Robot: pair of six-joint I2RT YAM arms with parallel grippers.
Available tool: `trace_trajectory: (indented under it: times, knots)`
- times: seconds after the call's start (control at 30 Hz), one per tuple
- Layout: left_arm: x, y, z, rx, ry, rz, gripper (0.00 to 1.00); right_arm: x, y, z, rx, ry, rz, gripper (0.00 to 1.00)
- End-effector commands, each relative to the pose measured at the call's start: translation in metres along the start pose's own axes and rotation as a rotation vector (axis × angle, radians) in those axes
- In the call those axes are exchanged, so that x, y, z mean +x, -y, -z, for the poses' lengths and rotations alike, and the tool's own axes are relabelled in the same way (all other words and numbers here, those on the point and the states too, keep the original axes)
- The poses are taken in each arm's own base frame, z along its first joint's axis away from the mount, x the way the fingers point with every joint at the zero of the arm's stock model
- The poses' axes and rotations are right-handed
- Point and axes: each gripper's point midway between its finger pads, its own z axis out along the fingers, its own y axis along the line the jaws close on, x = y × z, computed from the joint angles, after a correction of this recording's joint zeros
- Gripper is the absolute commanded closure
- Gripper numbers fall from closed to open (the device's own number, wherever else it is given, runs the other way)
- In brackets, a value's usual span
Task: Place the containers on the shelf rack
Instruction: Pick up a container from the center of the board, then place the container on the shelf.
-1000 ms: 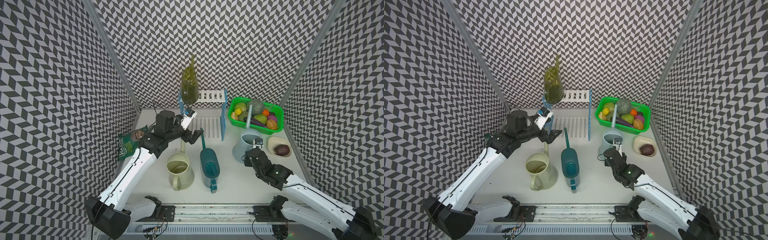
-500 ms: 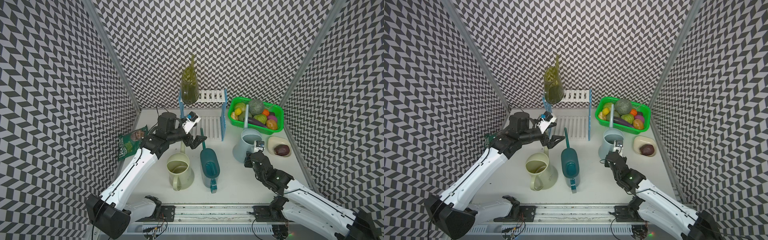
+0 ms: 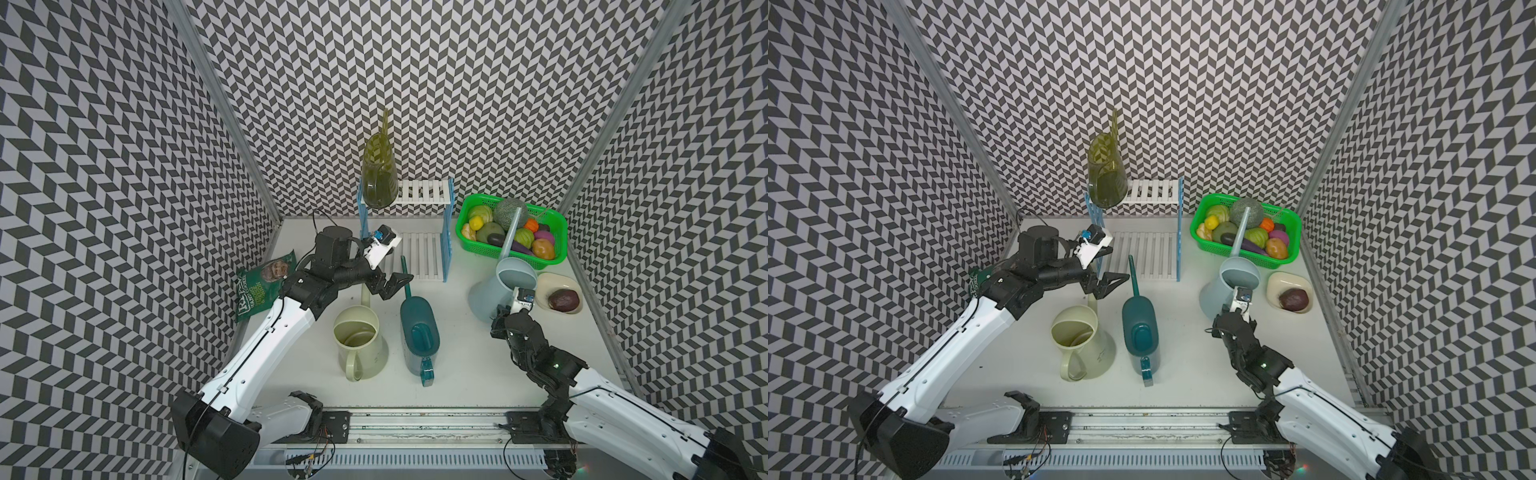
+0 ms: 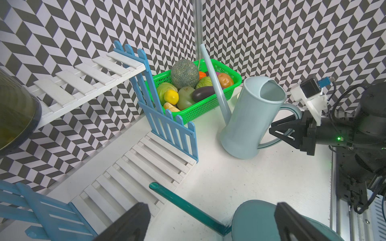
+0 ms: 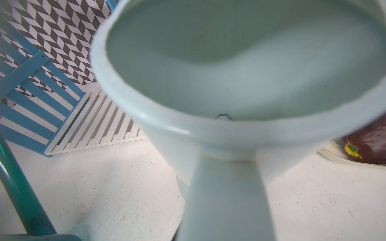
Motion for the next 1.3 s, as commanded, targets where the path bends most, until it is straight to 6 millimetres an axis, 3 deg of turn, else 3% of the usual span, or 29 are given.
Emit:
trace_trajectory:
  times: [0.0, 0.13, 0.27, 0.57, 0.83, 1.03, 1.27]
  knots:
    - [-0.007, 0.003, 0.004, -0.003, 0.031, -0.026, 0.00, -0.011, -0.009, 0.002, -0.035, 0.037, -0.041, 0.81]
    - [-0.007, 0.002, 0.005, -0.016, 0.028, -0.025, 0.00, -0.017, -0.011, 0.004, -0.028, 0.026, -0.036, 0.87]
    - [-0.006, -0.002, 0.007, -0.039, 0.025, -0.023, 0.00, -0.027, -0.011, 0.008, 0.006, 0.001, -0.014, 1.00]
    - [-0.003, -0.015, 0.009, -0.054, 0.001, 0.105, 0.00, -0.067, -0.027, 0.035, -0.038, -0.020, 0.015, 1.00]
    - [-0.003, -0.040, 0.020, -0.121, -0.001, 0.203, 0.00, -0.131, -0.052, 0.067, -0.109, 0.012, 0.058, 1.00]
    - [0.001, -0.072, 0.030, -0.275, 0.003, 0.259, 0.00, -0.188, -0.080, 0.089, -0.146, 0.016, 0.102, 1.00]
    - [0.009, -0.109, 0.037, -0.467, -0.015, 0.293, 0.00, -0.251, -0.129, 0.096, -0.198, 0.072, 0.149, 1.00]
